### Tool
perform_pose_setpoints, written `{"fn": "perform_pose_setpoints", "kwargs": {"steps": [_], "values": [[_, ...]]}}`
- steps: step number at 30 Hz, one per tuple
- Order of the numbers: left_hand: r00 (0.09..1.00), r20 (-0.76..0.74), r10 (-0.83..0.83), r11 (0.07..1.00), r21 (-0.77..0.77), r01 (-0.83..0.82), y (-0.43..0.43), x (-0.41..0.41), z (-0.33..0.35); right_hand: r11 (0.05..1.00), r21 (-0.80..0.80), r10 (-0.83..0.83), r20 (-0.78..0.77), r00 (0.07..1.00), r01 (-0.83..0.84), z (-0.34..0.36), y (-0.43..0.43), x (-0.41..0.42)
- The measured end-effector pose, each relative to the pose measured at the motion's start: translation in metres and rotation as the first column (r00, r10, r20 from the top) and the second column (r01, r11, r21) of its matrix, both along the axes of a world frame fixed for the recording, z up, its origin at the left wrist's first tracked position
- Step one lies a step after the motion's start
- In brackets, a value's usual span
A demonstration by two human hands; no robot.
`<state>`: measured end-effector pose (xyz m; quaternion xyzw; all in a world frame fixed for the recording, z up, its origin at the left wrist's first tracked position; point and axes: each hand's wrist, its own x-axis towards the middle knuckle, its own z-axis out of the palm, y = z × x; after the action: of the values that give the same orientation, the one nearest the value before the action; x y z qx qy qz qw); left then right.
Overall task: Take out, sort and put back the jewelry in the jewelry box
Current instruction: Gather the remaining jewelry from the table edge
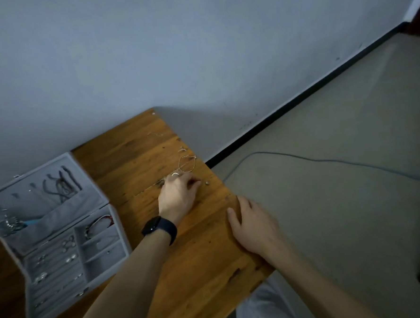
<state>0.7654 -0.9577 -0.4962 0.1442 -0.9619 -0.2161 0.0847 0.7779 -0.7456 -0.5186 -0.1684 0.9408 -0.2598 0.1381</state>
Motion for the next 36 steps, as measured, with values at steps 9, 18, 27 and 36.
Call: {"fn": "perform_pose_setpoints", "kwargs": {"steps": [9, 18, 27, 36], "values": [[1.000, 0.012, 0.009, 0.999, 0.047, -0.010, -0.0027, 0.0007, -0.0052, 0.999, 0.035, 0.002, -0.014, 1.000, -0.002, -0.0028, -0.0025, -0.0002], [1.000, 0.025, 0.009, 0.999, 0.048, -0.010, 0.0005, 0.0049, -0.0051, 0.992, 0.057, 0.119, -0.121, 0.986, -0.113, 0.0057, -0.0011, 0.0064], [0.998, 0.051, 0.021, 0.998, 0.050, -0.024, 0.0025, 0.0042, -0.0032, 0.989, 0.064, 0.142, -0.137, 0.980, -0.135, 0.0006, -0.0006, 0.0084], [0.998, 0.064, 0.021, 0.998, 0.052, -0.025, 0.0018, 0.0022, -0.0010, 0.989, 0.059, 0.141, -0.133, 0.981, -0.135, 0.0000, -0.0005, 0.0095]]}}
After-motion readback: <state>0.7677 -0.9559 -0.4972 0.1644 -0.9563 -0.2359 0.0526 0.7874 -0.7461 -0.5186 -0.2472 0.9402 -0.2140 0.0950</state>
